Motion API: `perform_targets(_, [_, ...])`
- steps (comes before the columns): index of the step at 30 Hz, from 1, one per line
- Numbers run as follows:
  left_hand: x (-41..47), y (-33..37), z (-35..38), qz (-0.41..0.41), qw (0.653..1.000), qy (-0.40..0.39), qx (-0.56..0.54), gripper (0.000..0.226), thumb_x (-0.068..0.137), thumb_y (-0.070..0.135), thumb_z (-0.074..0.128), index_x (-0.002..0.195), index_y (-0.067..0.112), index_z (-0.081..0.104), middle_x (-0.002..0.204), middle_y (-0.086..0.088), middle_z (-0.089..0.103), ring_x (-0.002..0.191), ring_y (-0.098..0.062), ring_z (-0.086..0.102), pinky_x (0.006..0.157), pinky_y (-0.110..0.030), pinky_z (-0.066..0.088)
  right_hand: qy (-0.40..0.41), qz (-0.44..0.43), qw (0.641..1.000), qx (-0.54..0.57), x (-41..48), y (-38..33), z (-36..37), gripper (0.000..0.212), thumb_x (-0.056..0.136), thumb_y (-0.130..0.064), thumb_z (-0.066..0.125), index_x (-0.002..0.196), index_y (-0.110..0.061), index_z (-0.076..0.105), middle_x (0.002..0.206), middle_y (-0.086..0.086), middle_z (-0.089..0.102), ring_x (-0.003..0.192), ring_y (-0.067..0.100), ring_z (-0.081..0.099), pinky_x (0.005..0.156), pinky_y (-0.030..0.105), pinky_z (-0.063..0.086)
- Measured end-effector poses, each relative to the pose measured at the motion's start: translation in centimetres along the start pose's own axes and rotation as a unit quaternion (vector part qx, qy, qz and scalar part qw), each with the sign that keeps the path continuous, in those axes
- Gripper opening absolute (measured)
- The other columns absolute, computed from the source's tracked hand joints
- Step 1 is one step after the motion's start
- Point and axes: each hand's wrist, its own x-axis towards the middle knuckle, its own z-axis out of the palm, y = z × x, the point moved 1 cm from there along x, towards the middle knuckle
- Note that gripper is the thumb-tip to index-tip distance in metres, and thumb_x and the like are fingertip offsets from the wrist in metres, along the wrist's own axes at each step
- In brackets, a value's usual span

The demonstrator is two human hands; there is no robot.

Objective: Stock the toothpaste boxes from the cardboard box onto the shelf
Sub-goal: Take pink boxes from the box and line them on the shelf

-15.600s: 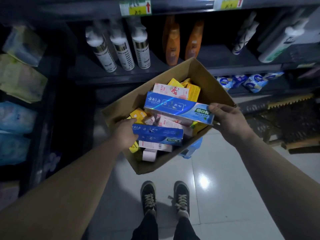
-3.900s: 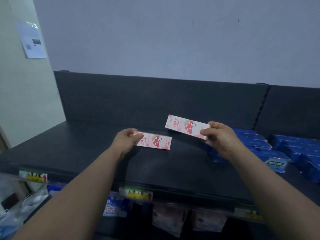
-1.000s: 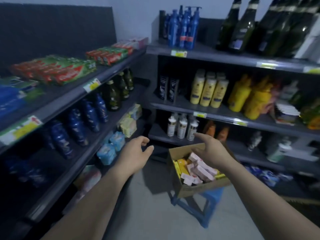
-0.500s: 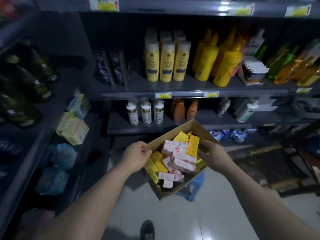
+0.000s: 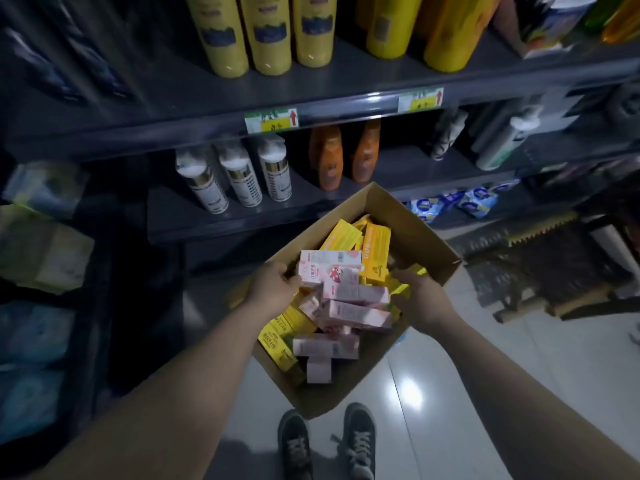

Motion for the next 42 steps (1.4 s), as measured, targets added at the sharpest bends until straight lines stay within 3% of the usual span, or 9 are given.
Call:
perform_targets(3, [2.8, -0.9, 2.3, -0.033, 0.999, -0.005, 0.002, 0.020, 0.092, 0.027, 0.058, 0.079, 0.011, 0.055, 0.089, -0.018, 0.062, 0.069, -0.020, 0.055, 0.053, -0.028, 0.035, -0.001, 0.005, 1.000, 0.012, 2.5, 1.2, 1.3, 0.046, 0.093, -0.016, 0.058, 0.138, -0.018, 0.049, 0.137, 0.009, 0.054, 0.120, 0.028, 0.053, 0.083, 0.027, 0.043])
perform_targets(7, [5.5, -1.8, 4.7, -0.088, 0.995, -0.014, -0.039, 0.035, 0.094, 0.035, 0.055, 0.115, 0.008, 0.060, 0.107, -0.009, 0.066, 0.077, -0.018, 0.058, 0.066, -0.030, 0.041, -0.010, 0.020, 0.999, 0.037, 4.7, 2.4, 2.7, 0.044, 0.093, -0.019, 0.059, 0.136, -0.018, 0.051, 0.135, 0.009, 0.055, 0.120, 0.028, 0.054, 0.091, 0.033, 0.046])
perform_targets(12, [7.4, -2.0, 6.6, -0.122, 0.988, 0.002, -0.093, 0.030, 0.093, 0.032, 0.057, 0.115, 0.011, 0.060, 0.113, -0.009, 0.066, 0.098, -0.028, 0.062, 0.080, -0.036, 0.047, -0.009, 0.007, 1.000, 0.016, 6.5, 3.4, 3.6, 0.044, 0.094, -0.014, 0.056, 0.136, -0.022, 0.051, 0.135, 0.006, 0.056, 0.118, 0.027, 0.054, 0.086, 0.031, 0.049])
perform_targets(17, [7.2, -2.6, 7.0, -0.089, 0.976, 0.018, -0.199, 0.004, 0.090, 0.023, 0.064, 0.087, 0.022, 0.061, 0.103, 0.000, 0.069, 0.094, -0.021, 0.064, 0.083, -0.036, 0.052, -0.031, -0.003, 0.999, -0.007, 7.5, 4.1, 4.4, 0.047, 0.091, -0.009, 0.056, 0.135, -0.024, 0.052, 0.135, 0.003, 0.056, 0.118, 0.024, 0.055, 0.090, 0.031, 0.049])
perform_targets(24, [4.5, -3.8, 5.1, -0.018, 0.959, 0.087, -0.268, 0.028, 0.090, 0.018, 0.064, 0.117, 0.012, 0.059, 0.109, 0.000, 0.066, 0.102, -0.021, 0.065, 0.093, -0.041, 0.052, -0.076, -0.032, 0.996, -0.046, 8.0, 3.6, 5.9, 0.051, 0.087, -0.005, 0.053, 0.135, -0.022, 0.052, 0.128, 0.007, 0.058, 0.112, 0.026, 0.056, 0.085, 0.030, 0.047])
perform_targets(32, [3.0, -5.2, 3.6, 0.016, 0.944, 0.126, -0.304, 0.035, 0.076, 0.048, 0.062, 0.101, 0.023, 0.067, 0.107, -0.007, 0.069, 0.101, -0.022, 0.067, 0.091, -0.051, 0.053, -0.092, -0.040, 0.995, -0.029, 8.4, 3.3, 6.3, 0.039, 0.086, -0.024, 0.066, 0.123, -0.019, 0.056, 0.116, 0.006, 0.062, 0.101, 0.024, 0.059, 0.072, 0.031, 0.047])
perform_targets(34, [2.4, -5.3, 3.0, 0.000, 0.936, 0.139, -0.324, 0.044, 0.072, 0.053, 0.063, 0.103, 0.023, 0.065, 0.108, -0.002, 0.069, 0.101, -0.019, 0.067, 0.090, -0.048, 0.054, -0.085, -0.040, 0.996, 0.011, 8.0, 3.1, 5.2, 0.044, 0.083, -0.025, 0.071, 0.124, -0.017, 0.056, 0.117, 0.005, 0.062, 0.104, 0.024, 0.059, 0.078, 0.035, 0.051])
perform_targets(38, [0.4, -4.0, 0.6, -0.003, 0.925, 0.153, -0.346, 0.012, 0.085, 0.036, 0.061, 0.094, 0.029, 0.064, 0.104, 0.003, 0.070, 0.100, -0.013, 0.067, 0.092, -0.042, 0.053, -0.064, -0.046, 0.993, 0.086, 6.2, 2.0, 2.4, 0.042, 0.086, -0.019, 0.068, 0.126, -0.012, 0.056, 0.116, 0.008, 0.062, 0.103, 0.023, 0.058, 0.079, 0.034, 0.049])
perform_targets(42, [-1.9, -2.5, -2.6, 0.009, 0.894, 0.185, -0.407, 0.008, 0.094, 0.016, 0.057, 0.099, 0.010, 0.058, 0.106, -0.005, 0.066, 0.090, -0.006, 0.065, 0.082, -0.023, 0.054, -0.046, -0.050, 0.978, 0.200, 3.4, 0.4, -0.8, 0.048, 0.083, -0.031, 0.073, 0.124, -0.011, 0.059, 0.110, 0.005, 0.064, 0.098, 0.022, 0.063, 0.085, 0.040, 0.053])
